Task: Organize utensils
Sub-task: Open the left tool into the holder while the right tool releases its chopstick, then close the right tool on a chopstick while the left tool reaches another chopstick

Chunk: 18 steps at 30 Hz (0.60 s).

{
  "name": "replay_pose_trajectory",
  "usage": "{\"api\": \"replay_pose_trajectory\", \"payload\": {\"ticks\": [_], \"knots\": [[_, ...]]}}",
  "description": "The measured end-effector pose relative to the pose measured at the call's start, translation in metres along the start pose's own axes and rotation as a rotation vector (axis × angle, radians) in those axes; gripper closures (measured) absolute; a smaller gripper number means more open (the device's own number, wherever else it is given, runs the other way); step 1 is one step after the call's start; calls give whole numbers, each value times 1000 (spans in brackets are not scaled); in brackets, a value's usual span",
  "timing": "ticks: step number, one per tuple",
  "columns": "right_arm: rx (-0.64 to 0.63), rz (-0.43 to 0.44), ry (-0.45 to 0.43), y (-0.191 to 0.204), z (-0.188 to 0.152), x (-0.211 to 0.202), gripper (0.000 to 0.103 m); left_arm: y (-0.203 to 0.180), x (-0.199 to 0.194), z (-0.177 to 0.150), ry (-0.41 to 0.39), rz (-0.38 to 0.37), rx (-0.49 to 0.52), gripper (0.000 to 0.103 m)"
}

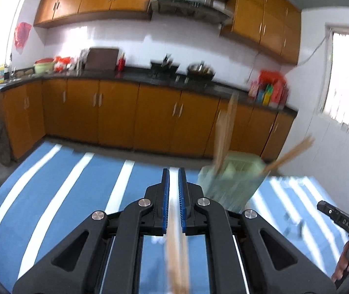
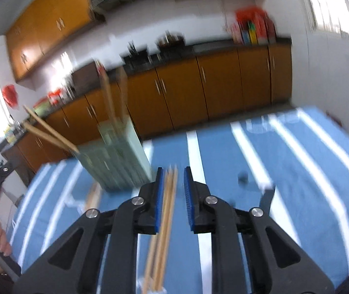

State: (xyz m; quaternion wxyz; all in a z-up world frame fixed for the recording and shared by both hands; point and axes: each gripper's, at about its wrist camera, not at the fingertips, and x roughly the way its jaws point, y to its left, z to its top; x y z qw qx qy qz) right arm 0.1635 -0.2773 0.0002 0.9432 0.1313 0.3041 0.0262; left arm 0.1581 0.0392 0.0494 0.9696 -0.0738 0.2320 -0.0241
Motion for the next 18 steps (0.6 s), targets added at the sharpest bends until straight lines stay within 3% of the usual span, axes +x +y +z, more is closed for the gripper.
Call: {"api": "replay_pose_trajectory", "payload": {"ticks": [5,7,18], "knots": [[25,15,193,-1,-45,47,85,23,22,-46,153,48,-17,95],[20,15,227,3,-58,56,85,31,26,-58,195,56,-36,95],[-24,1,292,21,-71,81,85,38,35,-87,276,50,-55,95]]}}
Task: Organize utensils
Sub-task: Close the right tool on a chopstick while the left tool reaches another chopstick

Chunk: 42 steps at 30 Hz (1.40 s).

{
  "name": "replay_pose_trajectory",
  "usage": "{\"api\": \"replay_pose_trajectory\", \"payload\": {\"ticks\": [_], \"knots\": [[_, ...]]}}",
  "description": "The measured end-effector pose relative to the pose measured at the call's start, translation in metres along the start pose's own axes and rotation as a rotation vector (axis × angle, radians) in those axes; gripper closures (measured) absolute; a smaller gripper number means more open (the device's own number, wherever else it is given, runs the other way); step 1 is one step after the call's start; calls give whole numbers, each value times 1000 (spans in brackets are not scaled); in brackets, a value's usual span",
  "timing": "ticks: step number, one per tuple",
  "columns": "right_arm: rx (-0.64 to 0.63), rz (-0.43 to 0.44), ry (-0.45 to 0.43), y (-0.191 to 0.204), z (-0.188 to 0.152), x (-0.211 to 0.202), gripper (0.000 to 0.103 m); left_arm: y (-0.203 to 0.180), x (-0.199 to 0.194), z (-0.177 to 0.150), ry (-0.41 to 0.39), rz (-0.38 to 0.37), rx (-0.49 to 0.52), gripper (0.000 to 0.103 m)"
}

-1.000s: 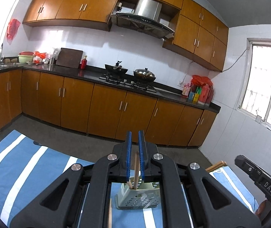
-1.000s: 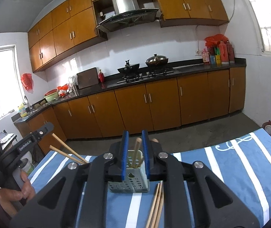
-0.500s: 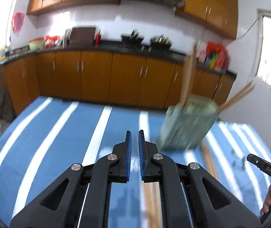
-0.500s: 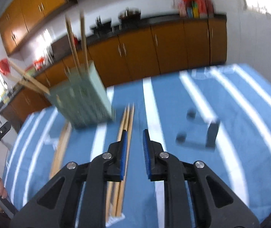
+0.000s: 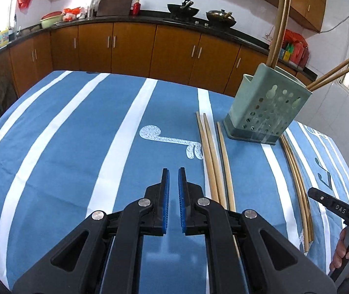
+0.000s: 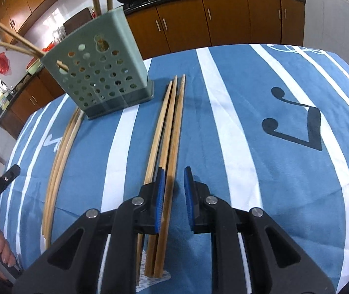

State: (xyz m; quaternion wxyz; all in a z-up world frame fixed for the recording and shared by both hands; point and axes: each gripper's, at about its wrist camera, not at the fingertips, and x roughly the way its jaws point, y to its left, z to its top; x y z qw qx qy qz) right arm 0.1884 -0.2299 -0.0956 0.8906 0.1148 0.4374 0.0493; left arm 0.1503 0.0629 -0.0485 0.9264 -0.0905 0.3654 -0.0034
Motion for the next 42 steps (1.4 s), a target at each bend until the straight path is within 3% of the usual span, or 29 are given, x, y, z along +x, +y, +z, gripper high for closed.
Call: {"api": "replay_pose_trajectory", "payload": {"ticks": [17,20,30,42], "knots": [[-70,-106,-9,-1,-2,8,95,-16,13,-5,51,-59,21,95],[-7,-153,-32,-13,1,7,95,-21,16,-8,71,-80,39,95],[-2,-151,-35,-20,1,6,95,-41,29,-20,138,-135,108,95],[-8,-147,-35,-20,1,6,95,-45,41,-24,169,-68,138,95]]}}
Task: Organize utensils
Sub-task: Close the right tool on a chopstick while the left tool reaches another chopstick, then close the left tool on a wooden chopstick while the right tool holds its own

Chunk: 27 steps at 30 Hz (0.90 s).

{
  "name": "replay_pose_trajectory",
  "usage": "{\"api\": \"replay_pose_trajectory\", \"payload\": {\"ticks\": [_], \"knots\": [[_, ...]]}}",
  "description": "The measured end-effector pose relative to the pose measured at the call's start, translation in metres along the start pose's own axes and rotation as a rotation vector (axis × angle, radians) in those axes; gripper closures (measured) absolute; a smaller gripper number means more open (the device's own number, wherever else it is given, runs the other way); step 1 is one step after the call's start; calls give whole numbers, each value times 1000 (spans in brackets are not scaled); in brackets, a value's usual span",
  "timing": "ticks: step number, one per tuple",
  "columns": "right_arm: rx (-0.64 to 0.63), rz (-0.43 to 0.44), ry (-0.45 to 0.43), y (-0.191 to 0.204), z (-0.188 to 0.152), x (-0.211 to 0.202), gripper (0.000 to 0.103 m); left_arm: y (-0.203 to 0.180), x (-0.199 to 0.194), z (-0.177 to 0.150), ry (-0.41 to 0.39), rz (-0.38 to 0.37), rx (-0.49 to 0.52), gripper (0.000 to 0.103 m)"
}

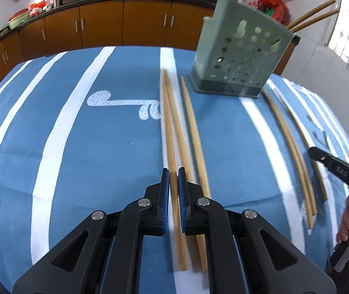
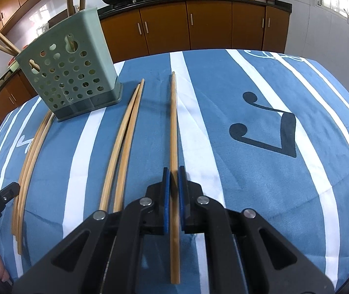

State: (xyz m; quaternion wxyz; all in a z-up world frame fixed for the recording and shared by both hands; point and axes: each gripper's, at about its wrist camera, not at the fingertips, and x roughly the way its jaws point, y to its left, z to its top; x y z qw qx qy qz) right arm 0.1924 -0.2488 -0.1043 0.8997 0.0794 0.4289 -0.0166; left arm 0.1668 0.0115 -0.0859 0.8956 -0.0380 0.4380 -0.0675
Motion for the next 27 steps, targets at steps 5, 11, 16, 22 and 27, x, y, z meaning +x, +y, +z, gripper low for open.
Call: {"api": "replay_pose_trajectory", "payload": {"ticks": [5,11,16,22,27], "knots": [[-8,1,0,1,-1,-2,95,-5,0,-1,-1,14,24,95],[-21,4,-2,2,-3,-3,94,-6,0,0,-10,44,38,95],[-11,12,-7,-2,-3,-3,95,17,3,11,-12,78,-31,96],[-3,-7,-21,-6,0,0,95,43,3,17,-26,49,-104,96],[-26,-26,-33,-3,-2,1,95,41,3,16,-42,50,-88,95]]}}
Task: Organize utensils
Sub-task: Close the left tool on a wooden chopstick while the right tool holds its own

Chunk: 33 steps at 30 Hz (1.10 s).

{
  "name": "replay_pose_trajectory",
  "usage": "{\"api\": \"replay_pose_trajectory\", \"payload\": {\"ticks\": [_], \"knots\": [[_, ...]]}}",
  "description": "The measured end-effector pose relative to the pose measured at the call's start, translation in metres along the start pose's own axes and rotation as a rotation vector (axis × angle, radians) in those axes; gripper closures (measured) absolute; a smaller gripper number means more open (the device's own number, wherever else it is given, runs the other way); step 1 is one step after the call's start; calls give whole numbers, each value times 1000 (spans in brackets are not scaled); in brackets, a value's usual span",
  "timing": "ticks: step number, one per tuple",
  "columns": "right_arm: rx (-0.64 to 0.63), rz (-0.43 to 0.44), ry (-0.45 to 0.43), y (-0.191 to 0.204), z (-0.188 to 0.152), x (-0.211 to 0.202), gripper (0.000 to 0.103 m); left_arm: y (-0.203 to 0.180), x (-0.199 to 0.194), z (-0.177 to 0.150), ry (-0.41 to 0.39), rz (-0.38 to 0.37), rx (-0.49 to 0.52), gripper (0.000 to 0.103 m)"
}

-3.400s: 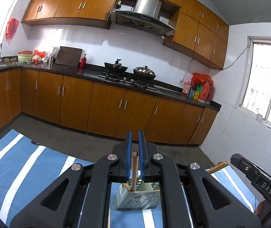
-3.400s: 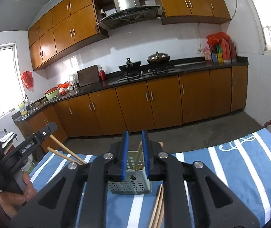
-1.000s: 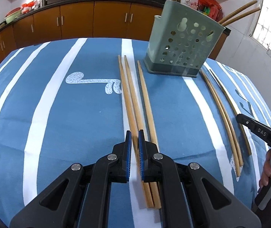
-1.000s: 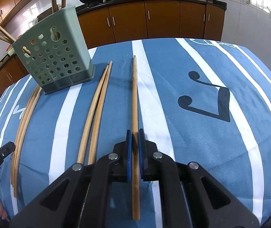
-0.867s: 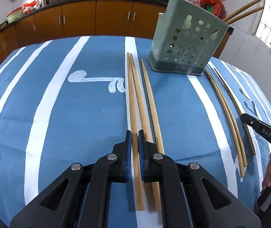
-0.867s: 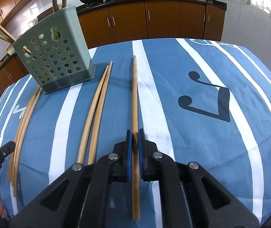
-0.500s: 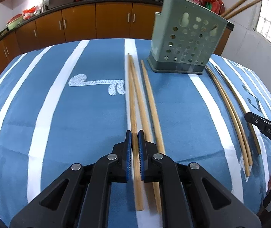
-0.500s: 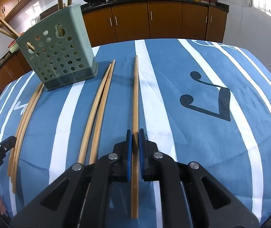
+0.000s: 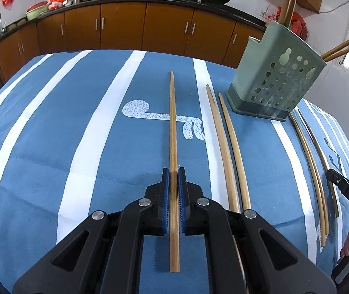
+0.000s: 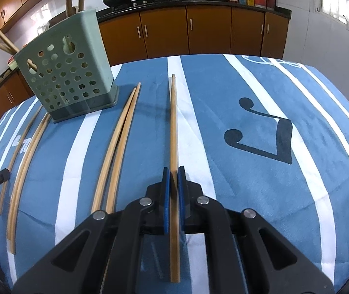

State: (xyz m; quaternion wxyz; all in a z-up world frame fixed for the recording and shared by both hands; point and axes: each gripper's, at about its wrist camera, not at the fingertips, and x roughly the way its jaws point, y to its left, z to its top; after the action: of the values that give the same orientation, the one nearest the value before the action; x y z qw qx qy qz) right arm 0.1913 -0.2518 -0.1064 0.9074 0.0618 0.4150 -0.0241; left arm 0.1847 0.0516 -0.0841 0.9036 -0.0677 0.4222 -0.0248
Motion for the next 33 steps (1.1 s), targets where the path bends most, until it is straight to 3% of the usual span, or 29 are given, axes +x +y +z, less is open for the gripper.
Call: {"api": "replay_pose_trajectory", "payload": {"ticks": [33], "knots": [[2,1,1,-1,0,0,95,2,0,0,0,-20,-17,95]]}}
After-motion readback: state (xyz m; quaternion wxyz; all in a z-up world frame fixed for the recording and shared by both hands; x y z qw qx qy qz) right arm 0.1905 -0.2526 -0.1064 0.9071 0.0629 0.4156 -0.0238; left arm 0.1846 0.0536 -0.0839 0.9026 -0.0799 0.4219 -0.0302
